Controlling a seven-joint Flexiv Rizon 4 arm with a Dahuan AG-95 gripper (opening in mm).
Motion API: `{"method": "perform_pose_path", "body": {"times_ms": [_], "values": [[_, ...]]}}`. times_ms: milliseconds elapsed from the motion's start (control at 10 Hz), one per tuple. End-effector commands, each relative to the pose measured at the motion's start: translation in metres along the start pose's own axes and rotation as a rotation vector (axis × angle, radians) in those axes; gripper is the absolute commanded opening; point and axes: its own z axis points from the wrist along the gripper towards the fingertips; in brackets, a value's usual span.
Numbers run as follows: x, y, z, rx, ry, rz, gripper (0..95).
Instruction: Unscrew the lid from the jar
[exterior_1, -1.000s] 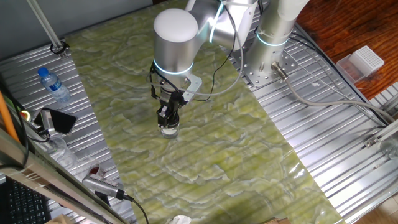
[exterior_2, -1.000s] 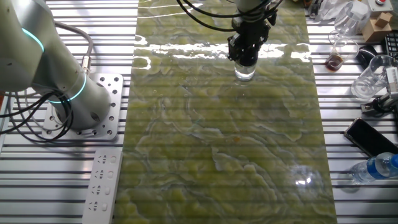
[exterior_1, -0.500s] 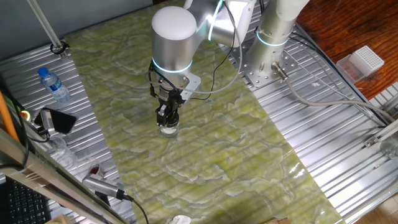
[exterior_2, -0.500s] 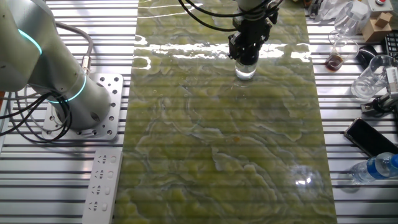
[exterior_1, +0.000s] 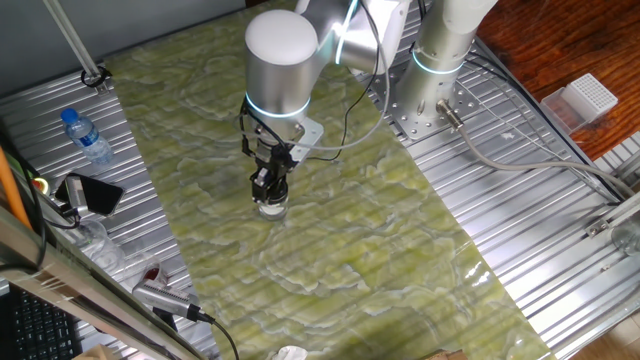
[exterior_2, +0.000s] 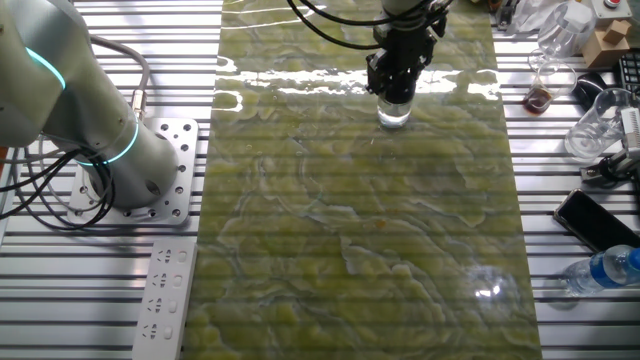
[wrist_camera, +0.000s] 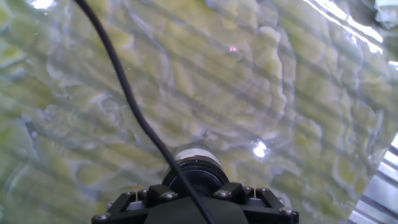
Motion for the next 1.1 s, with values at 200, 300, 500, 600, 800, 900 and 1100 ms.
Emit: {"method": "perform_pose_path", "body": {"times_ms": [200,300,500,600,800,900,1100], "values": [[-0.0001,0.0007,0.0004,0.002,-0.002,0.052,0.0],[-0.0001,0.0007,0.0005,0.001,-0.001,0.088,0.0],[-0.0001,0.0008,0.0012,0.000,-0.002,0.163,19.0],[-0.0002,0.0009,0.0020,-0.003,-0.004,0.208,19.0],[-0.0004,0.0011,0.0030,-0.002,-0.011,0.310,19.0],[-0.0004,0.0011,0.0030,-0.003,-0.011,0.371,19.0],[-0.0004,0.0011,0.0030,-0.005,-0.009,0.536,19.0]]}}
